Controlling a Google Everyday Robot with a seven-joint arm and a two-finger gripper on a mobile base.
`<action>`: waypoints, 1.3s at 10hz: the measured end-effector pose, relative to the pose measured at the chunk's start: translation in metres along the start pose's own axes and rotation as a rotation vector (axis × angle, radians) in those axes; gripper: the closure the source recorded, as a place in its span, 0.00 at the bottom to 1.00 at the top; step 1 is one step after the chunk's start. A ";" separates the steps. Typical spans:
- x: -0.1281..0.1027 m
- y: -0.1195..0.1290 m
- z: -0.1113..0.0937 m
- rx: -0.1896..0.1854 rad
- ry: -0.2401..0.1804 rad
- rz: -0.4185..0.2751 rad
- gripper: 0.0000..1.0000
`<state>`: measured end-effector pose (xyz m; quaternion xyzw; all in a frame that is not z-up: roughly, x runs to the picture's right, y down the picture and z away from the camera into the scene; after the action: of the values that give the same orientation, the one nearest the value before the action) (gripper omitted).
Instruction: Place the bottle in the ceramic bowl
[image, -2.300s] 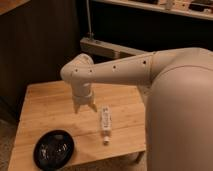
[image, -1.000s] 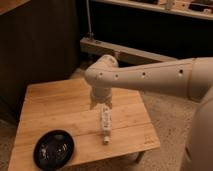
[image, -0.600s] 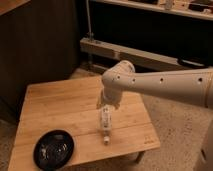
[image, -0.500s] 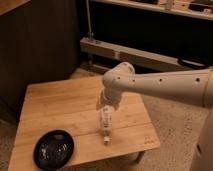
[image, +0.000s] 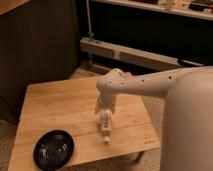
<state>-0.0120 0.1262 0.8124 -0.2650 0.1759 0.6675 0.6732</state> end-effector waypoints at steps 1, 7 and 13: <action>-0.001 -0.005 0.008 0.015 0.007 0.013 0.35; 0.003 -0.025 0.034 0.011 0.038 0.084 0.35; -0.007 0.016 0.051 -0.015 0.111 0.037 0.35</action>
<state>-0.0345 0.1507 0.8552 -0.3032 0.2129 0.6655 0.6480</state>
